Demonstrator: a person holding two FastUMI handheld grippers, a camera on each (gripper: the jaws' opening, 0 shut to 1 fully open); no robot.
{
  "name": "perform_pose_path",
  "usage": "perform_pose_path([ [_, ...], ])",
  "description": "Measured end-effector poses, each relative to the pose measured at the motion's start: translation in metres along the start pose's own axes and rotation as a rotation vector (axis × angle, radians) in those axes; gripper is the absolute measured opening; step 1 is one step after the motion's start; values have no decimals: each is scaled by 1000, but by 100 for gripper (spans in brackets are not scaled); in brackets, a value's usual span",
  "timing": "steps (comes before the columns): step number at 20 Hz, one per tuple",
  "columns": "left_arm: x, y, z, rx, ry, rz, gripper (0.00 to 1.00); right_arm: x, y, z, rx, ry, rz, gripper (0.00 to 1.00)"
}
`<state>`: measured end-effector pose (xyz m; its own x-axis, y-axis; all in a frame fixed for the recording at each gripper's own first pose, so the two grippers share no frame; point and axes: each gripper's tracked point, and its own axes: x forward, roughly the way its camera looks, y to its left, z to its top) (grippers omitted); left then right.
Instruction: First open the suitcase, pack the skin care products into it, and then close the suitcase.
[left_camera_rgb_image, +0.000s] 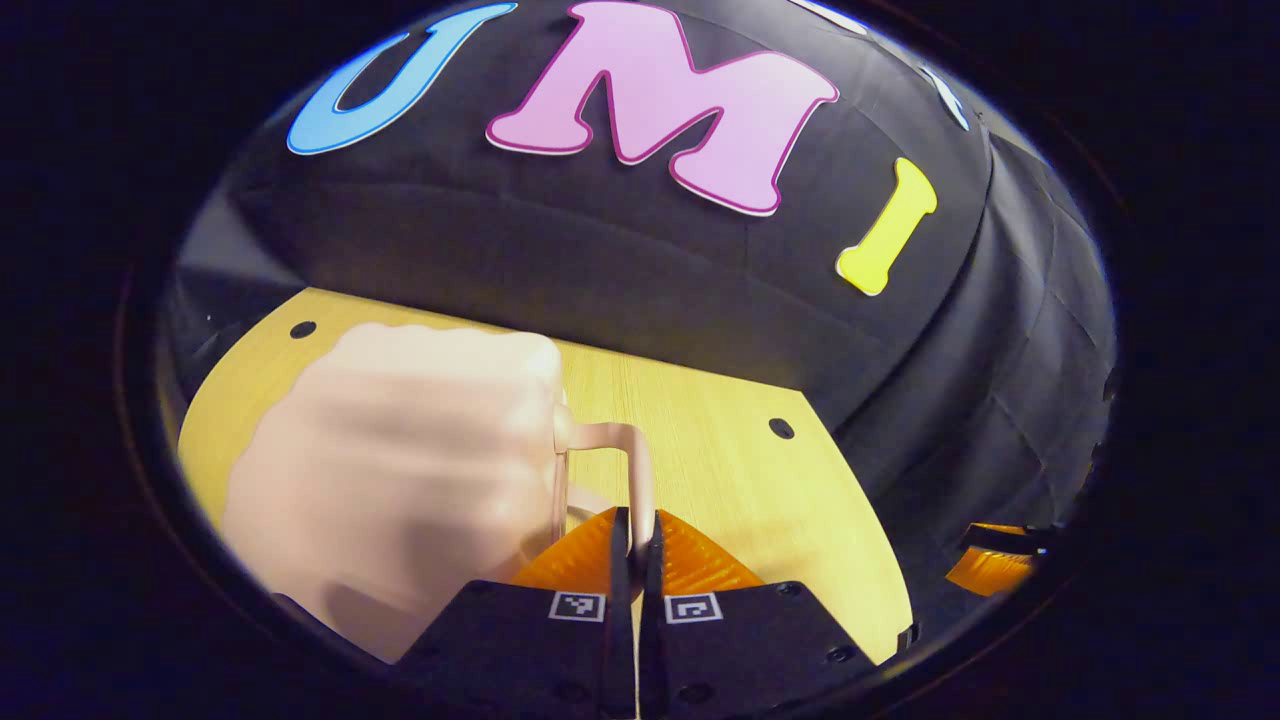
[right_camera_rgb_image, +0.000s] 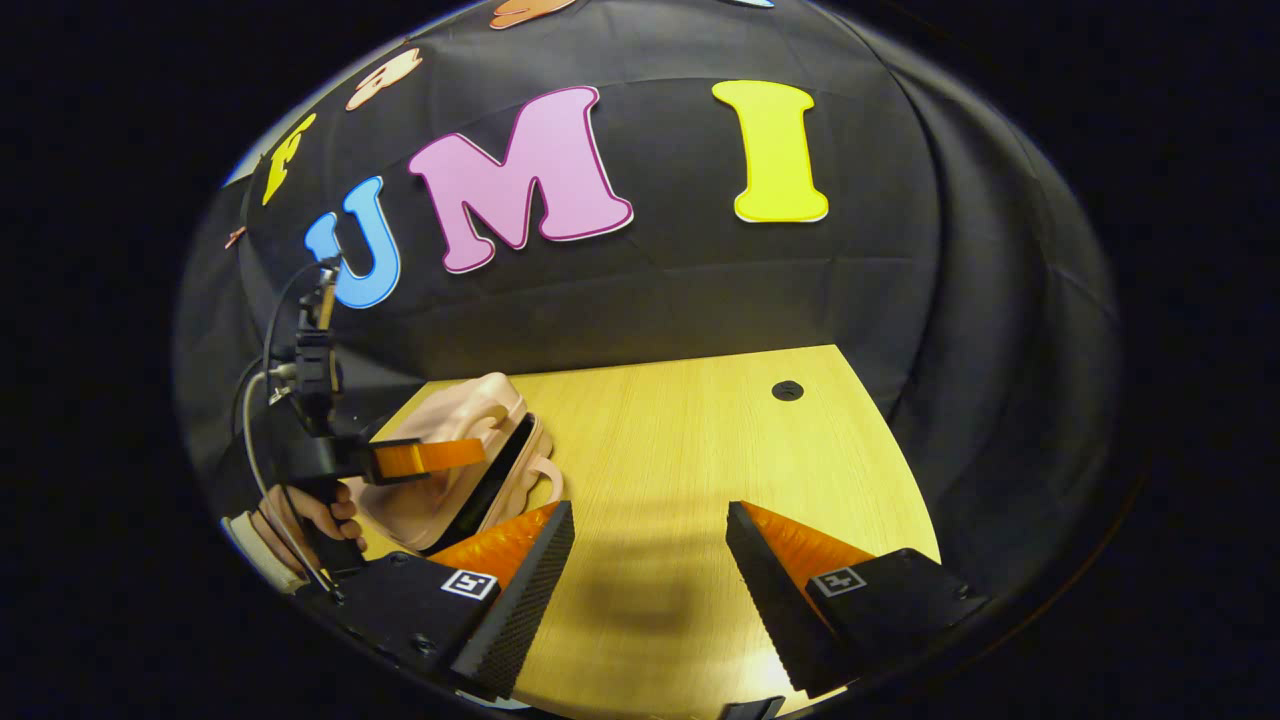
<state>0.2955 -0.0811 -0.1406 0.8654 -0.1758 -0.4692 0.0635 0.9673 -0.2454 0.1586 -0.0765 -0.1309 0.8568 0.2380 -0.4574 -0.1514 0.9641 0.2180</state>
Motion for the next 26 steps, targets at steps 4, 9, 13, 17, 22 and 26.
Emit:
perform_pose_path([
  [4,15,-4,-19,8,22,16,18,-5,2,10,18,-32,9,97],
  [9,-19,-26,9,85,-95,-28,70,-14,18,16,31,-63,17,97],
  [13,-87,-22,61,177,-292,12,97,-23,37,27,40,-105,2,97],
  [17,-173,0,109,246,-470,94,96,-41,67,56,24,-187,-12,97],
  [22,-251,23,116,255,-564,127,96,-84,109,79,-25,-318,-47,97],
  [26,-284,42,80,233,-574,126,96,-118,134,63,-81,-426,-100,97],
])
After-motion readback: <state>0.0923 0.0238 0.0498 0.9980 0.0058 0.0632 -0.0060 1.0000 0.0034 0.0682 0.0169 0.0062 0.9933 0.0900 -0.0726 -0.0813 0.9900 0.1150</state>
